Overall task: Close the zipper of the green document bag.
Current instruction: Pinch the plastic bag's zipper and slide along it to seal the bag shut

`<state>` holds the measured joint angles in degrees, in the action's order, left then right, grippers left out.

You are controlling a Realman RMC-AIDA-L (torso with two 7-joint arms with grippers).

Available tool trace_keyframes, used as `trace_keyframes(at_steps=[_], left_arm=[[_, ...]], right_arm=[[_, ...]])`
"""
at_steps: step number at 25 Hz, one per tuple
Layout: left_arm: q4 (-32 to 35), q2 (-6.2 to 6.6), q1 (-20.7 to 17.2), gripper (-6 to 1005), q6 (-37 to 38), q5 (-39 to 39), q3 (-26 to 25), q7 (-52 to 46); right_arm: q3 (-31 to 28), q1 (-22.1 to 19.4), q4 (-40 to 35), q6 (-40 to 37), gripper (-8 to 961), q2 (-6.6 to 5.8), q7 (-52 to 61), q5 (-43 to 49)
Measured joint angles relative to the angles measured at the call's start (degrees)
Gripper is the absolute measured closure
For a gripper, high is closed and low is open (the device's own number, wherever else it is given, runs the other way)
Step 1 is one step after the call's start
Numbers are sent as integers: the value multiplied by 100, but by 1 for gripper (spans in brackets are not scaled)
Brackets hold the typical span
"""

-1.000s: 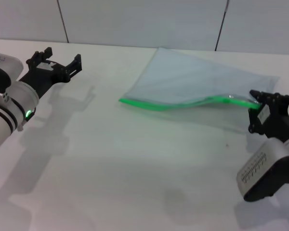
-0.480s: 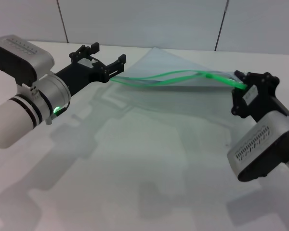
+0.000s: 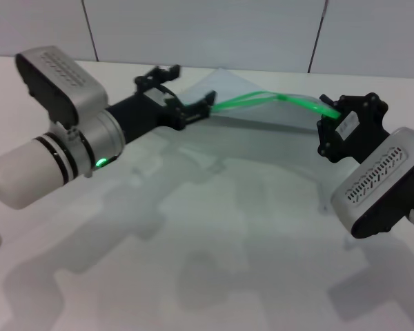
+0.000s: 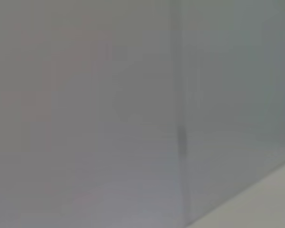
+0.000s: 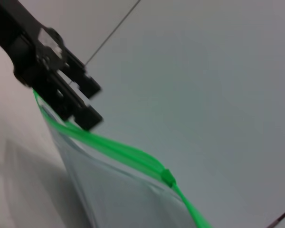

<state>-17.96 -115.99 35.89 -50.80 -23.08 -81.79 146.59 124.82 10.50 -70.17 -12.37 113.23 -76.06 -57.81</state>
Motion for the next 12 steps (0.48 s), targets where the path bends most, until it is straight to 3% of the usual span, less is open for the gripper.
trace_keyframes(at_steps=[6,12], left_arm=[[-534,10,-133,139,-250,-855,5,-243],[-1272,11,-413,143,-263,-1537,6,-302]], right_arm=[[-335,-98,-437,782,904,-46,40,-3],[-650,-93,-495,1351,903,-14,46,-10]])
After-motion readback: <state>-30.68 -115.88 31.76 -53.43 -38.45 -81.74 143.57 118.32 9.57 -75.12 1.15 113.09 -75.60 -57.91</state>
